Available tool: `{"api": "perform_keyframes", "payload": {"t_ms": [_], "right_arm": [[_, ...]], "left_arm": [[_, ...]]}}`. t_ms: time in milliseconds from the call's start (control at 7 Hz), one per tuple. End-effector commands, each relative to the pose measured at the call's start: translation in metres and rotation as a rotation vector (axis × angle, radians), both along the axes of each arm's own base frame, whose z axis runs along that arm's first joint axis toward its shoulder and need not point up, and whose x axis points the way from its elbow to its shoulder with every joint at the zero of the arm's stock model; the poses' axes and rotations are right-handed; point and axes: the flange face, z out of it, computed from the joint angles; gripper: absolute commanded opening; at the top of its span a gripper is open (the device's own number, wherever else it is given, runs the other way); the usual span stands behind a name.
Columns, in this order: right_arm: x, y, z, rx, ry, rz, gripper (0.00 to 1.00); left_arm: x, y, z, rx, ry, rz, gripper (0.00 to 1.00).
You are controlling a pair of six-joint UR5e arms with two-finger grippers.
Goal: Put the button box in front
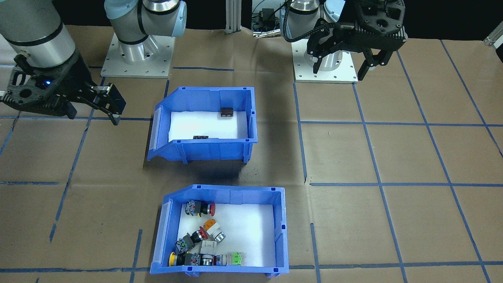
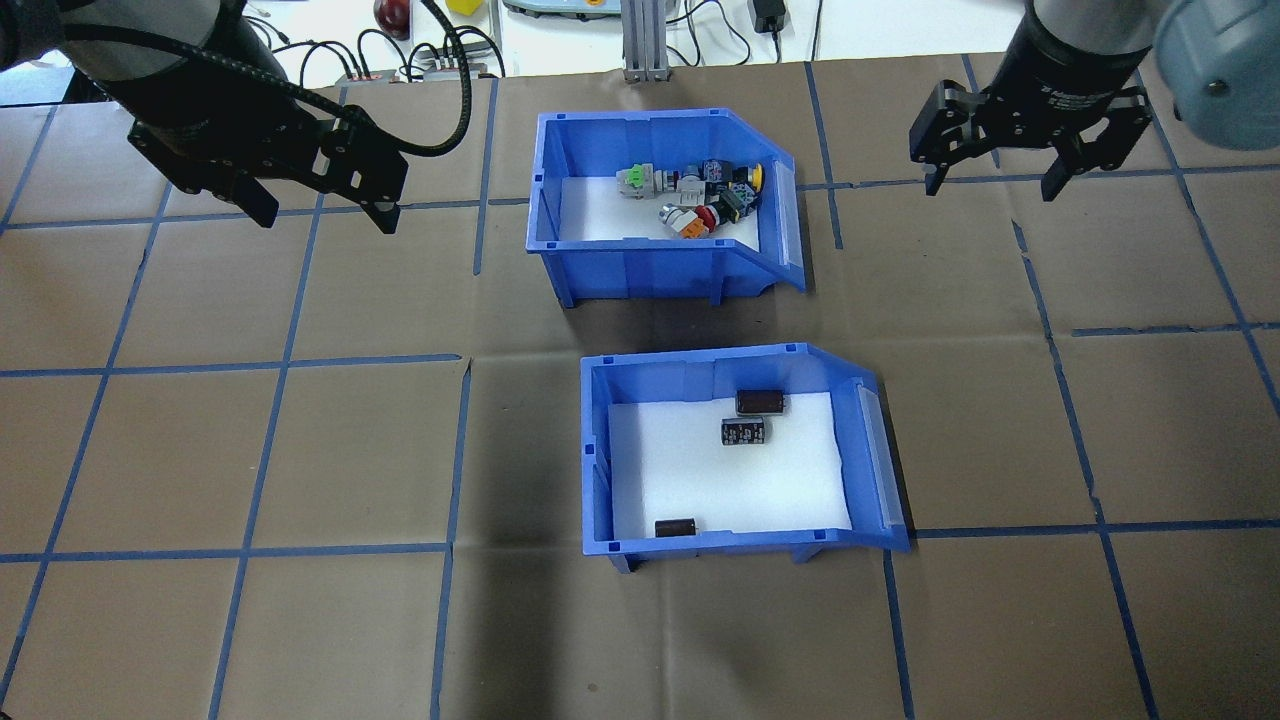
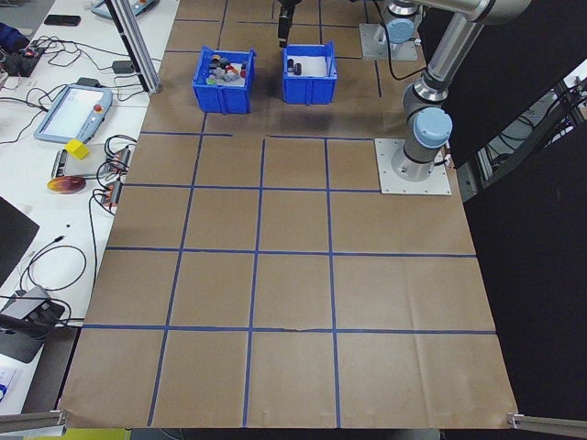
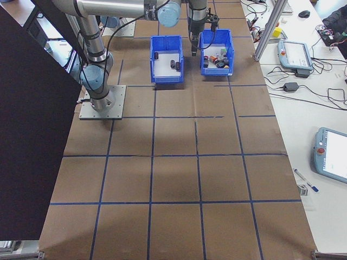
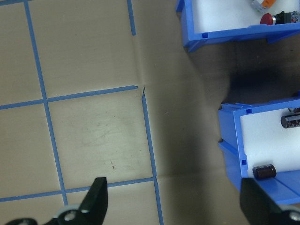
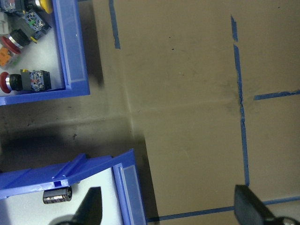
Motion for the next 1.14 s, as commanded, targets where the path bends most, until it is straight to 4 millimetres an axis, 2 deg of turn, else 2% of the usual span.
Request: {"api": "perform_keyframes", "payload": {"t_ms": [0,143,1000], "right_arm": [[0.026,-0.0024,-0.0035,-0.004,-0.011,0.021,1.0],[0.0228,-0.0012,-0.0081,0.007,-0.003,0.016,1.0],[0.0227,0.0013,-0.0045,-0.002,0.006,0.016,1.0]], "left_arm": [[0.0,-0.0001,0.0007,-0.001,0.0,-0.001,0.99],[0.0,0.0011,0.0021,-0.004,0.0,-0.002,0.99],[0.0001,0.0,0.0038,-0.008,0.007,0.007,1.0]]}}
